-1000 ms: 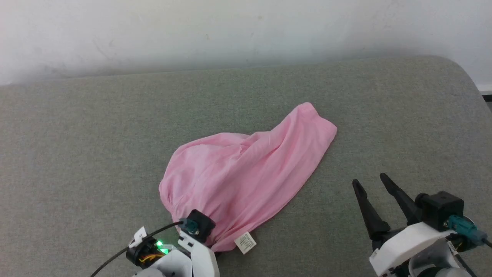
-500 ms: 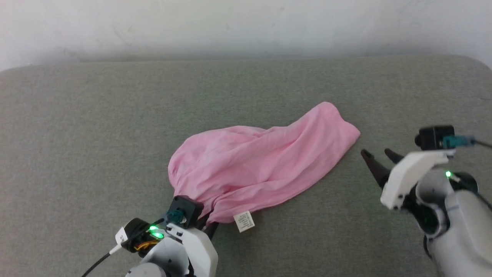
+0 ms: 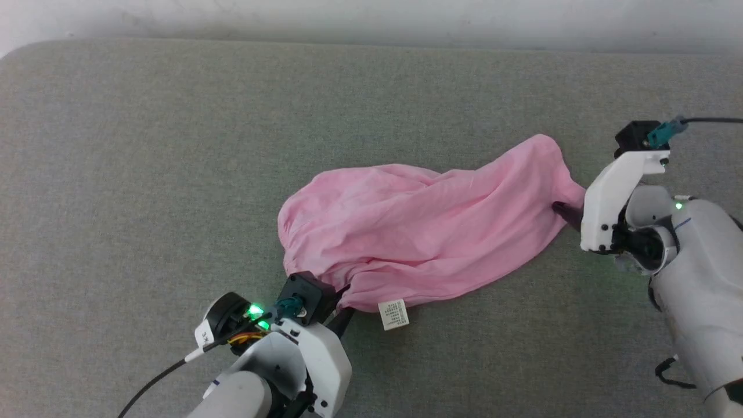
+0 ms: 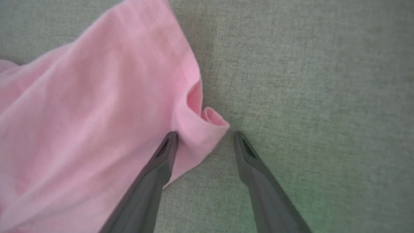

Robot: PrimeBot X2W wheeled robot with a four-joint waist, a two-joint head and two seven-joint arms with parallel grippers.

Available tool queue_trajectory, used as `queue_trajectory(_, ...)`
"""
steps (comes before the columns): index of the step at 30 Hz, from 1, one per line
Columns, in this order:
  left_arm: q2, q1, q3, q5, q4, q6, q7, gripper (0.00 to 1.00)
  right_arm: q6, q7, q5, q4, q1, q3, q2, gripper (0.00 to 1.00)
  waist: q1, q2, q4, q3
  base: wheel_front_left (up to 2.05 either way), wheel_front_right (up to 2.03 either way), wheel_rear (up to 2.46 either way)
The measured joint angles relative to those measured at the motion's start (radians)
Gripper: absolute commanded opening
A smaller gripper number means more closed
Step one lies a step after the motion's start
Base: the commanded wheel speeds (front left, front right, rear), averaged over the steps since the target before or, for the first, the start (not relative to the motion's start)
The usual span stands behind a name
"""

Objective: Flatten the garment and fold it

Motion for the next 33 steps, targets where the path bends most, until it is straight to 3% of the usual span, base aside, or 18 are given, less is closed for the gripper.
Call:
queue_trajectory(2, 0.0, -0.005, -0.004, 0.0, 0.006, -0.002, -0.001, 0.0, 0.0, 0.029, 0.02, 0.017, -0.02, 0.012, -0.01, 0.0, 0.0, 0.0, 0.005, 0.004, 0.0, 0.0, 0.0)
queue_trajectory(12, 0.002, -0.007, -0.013, 0.0, 0.021, -0.003, -0.008, 0.0, 0.0, -0.018, 0.12, -0.019, 0.027, 0.101, -0.037, 0.0, 0.0002, 0.0, -0.005, -0.034, 0.0, 0.0, 0.0)
queue_trajectory(17, 0.01, -0.004, -0.019, 0.002, 0.009, -0.002, -0.018, 0.0, 0.0, -0.124, 0.157, -0.135, 0.131, 0.142, -0.083, 0.0, 0.0002, 0.0, -0.012, -0.078, 0.0, 0.0, 0.0)
queue_trajectory(21, 0.025, 0.007, -0.001, 0.001, -0.043, 0.011, -0.046, 0.0, 0.0, -0.186, 0.158, -0.299, 0.226, 0.123, -0.152, 0.0, 0.0001, 0.0, -0.019, -0.117, 0.0, 0.0, 0.0)
queue_trajectory(26, 0.072, 0.006, 0.061, 0.015, -0.143, 0.044, -0.091, 0.0, 0.0, -0.185, 0.103, -0.603, 0.333, -0.002, -0.207, 0.0, 0.0, 0.0, -0.043, -0.147, 0.0, 0.0, 0.0)
queue_trajectory(30, 0.102, -0.062, 0.123, 0.015, -0.208, 0.051, -0.1, 0.0, 0.0, -0.132, 0.032, -0.853, 0.365, -0.115, -0.192, 0.0, 0.0, 0.0, -0.068, -0.149, 0.0, 0.0, 0.0)
queue_trajectory(33, 0.109, -0.164, 0.174, -0.009, -0.214, 0.041, -0.095, 0.0, 0.0, -0.086, -0.01, -0.962, 0.328, -0.169, -0.152, 0.0, 0.0, 0.0, -0.077, -0.137, 0.0, 0.0, 0.0)
